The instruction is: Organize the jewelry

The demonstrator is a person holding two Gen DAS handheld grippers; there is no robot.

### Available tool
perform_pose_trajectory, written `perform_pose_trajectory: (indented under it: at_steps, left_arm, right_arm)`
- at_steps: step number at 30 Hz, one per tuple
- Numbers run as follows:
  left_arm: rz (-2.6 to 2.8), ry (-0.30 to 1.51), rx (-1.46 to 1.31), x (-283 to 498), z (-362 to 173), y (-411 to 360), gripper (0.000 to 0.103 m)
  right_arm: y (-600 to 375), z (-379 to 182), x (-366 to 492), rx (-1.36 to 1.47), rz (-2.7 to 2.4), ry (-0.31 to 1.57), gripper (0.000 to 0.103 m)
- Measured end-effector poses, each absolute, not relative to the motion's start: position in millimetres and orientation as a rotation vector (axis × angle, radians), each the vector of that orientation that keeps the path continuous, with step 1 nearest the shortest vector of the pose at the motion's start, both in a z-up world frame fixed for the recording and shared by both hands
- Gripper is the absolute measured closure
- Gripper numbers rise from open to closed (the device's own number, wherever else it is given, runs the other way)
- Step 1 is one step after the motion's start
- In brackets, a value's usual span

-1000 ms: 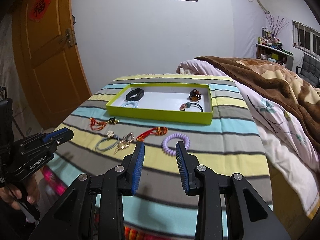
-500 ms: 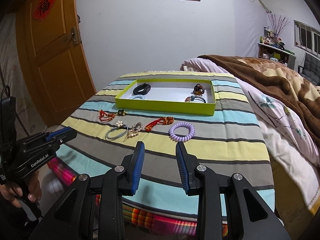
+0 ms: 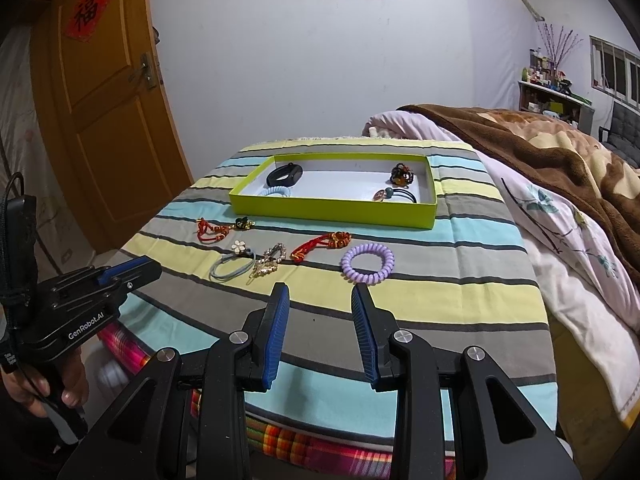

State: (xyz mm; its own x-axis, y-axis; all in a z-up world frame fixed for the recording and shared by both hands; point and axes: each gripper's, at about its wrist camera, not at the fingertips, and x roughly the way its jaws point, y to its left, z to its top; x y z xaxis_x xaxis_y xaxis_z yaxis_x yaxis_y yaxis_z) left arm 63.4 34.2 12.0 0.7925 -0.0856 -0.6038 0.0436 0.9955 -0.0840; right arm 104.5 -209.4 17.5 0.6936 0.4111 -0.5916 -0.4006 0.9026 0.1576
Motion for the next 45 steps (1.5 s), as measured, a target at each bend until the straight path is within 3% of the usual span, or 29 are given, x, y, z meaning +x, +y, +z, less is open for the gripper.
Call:
perform_pose_trajectory:
  at_steps: [11,13,15,28,30,32,33,45]
  left_arm:
    - [-0.088,0.690,-0.038,99,-2,32,0.090]
    - [-0.094,0.705,-0.033,108,-6,32,0.079]
    - [-0.101,0.716,-0.034,117,-10,33,0.076]
    - [-0.111,0.823,-0.001,163,-32,20,0.076]
    - [-0.105,0.820,0.007,163,-33,19,0.077]
    - [-0.094,0.819,0.016,162,-34,18,0.096]
    - [-0.083,0.817,0.019,161,-34,18,0.099]
    - [-0.097,0.765,-0.064,148,-26,37,0.100]
  right_arm:
    - [-198,9,128,0.020,0.462,0.697,0.070]
    - [-196,7,133,0.019,0.461,0.704,0.070]
    - [-194,4,139,0.020,0.461,0.713,0.070]
    - [-176,-13,179,0.033,0.470,0.773,0.070]
    - [-173,-15,184,0.035,0.471,0.783,0.070]
    - [-170,-17,190,0.037,0.473,0.794,0.070]
    - [-168,-19,193,0.038,0.473,0.801,0.070]
    - [-145,-33,221,0.052,0.466,0.888,0.070]
